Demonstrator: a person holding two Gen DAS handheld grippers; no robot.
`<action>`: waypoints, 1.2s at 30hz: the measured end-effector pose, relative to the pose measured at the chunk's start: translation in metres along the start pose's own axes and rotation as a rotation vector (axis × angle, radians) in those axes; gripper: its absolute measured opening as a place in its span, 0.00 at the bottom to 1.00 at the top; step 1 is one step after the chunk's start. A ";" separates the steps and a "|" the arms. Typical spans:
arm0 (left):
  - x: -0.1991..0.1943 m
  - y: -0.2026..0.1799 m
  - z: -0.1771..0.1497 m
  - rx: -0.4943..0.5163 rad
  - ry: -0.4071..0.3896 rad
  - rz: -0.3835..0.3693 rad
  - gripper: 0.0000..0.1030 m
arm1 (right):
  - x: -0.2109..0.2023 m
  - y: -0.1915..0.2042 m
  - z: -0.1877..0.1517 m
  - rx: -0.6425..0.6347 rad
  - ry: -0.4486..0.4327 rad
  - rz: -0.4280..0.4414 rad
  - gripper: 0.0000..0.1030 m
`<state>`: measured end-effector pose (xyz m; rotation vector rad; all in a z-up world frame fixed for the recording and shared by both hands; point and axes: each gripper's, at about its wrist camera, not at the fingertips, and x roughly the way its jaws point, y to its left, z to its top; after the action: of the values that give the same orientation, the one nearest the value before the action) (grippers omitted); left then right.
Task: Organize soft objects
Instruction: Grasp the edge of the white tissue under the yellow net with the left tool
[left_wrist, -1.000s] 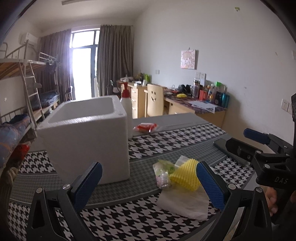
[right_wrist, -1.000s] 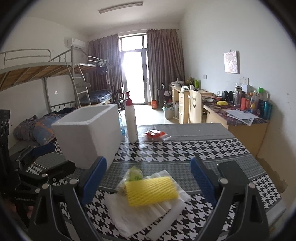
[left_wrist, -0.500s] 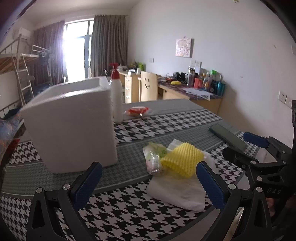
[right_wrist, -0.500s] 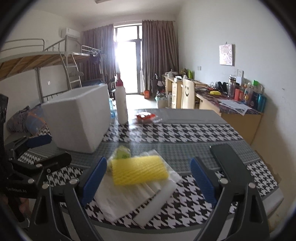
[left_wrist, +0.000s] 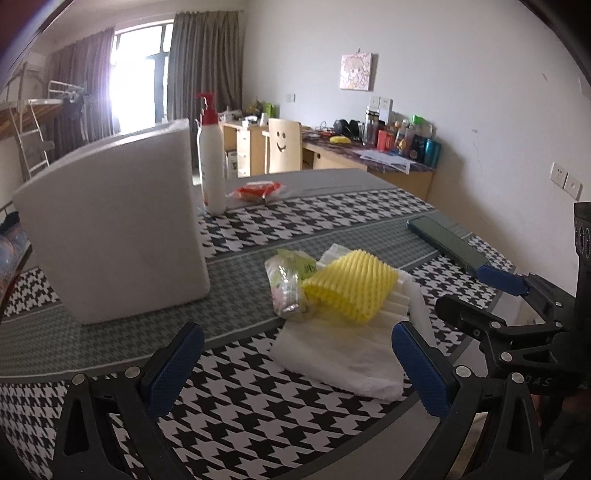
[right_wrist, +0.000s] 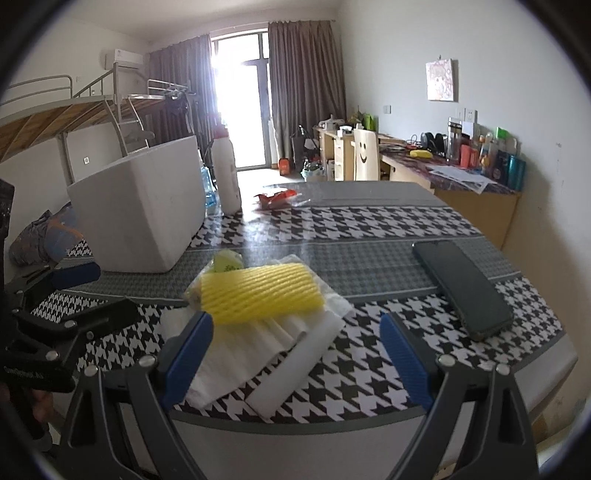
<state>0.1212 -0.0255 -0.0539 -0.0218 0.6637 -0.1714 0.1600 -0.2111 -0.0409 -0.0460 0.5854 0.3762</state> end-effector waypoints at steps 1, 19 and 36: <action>0.002 -0.001 -0.001 0.001 0.011 -0.010 0.99 | 0.001 -0.001 -0.001 0.002 0.006 -0.003 0.91; 0.048 -0.025 -0.010 0.055 0.161 -0.086 0.70 | 0.012 -0.024 -0.018 0.079 0.065 -0.017 0.91; 0.059 -0.046 -0.018 0.201 0.179 -0.052 0.13 | 0.028 -0.023 -0.022 0.081 0.131 -0.015 0.78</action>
<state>0.1487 -0.0795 -0.1003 0.1707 0.8225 -0.2921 0.1784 -0.2260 -0.0758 0.0030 0.7287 0.3364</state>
